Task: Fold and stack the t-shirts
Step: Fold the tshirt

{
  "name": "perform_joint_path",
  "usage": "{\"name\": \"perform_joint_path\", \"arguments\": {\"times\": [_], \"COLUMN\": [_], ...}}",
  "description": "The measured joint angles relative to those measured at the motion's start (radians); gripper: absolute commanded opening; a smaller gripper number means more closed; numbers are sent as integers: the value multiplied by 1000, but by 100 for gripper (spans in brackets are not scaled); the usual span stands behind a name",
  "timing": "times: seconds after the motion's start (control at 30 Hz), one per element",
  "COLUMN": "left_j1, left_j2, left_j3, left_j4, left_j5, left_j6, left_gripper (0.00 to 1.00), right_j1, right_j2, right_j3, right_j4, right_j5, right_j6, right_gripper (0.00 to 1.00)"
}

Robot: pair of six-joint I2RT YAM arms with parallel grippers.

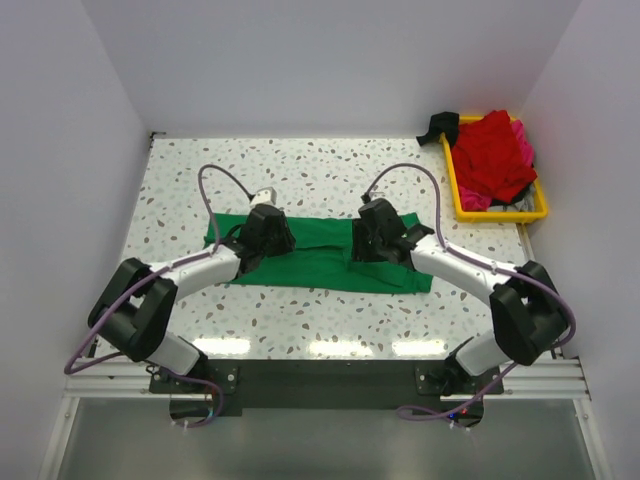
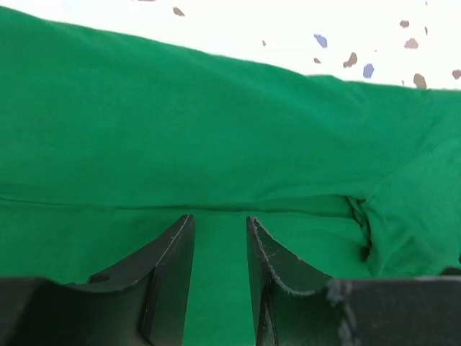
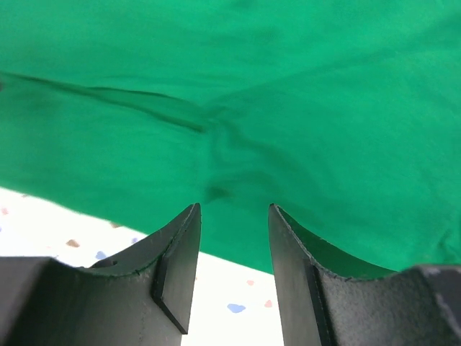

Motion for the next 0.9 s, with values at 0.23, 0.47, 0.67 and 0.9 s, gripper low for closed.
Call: {"name": "perform_joint_path", "arguments": {"times": [0.23, 0.47, 0.67, 0.9], "left_j1": [-44, -45, -45, -59], "left_j2": [35, 36, 32, 30], "left_j3": [0, -8, -9, -24], "left_j4": [2, 5, 2, 8], "left_j5": [3, 2, 2, -1], "left_j6": [0, 0, 3, 18], "left_gripper": [39, 39, 39, 32], "right_j1": [-27, -26, -26, -58], "right_j2": [103, 130, 42, -70], "right_j3": [-66, -103, -127, -124], "right_j4": [31, 71, 26, 2], "right_j5": [15, 14, 17, 32], "right_j6": [24, 34, 34, 37], "right_gripper": [42, 40, 44, 44]}}
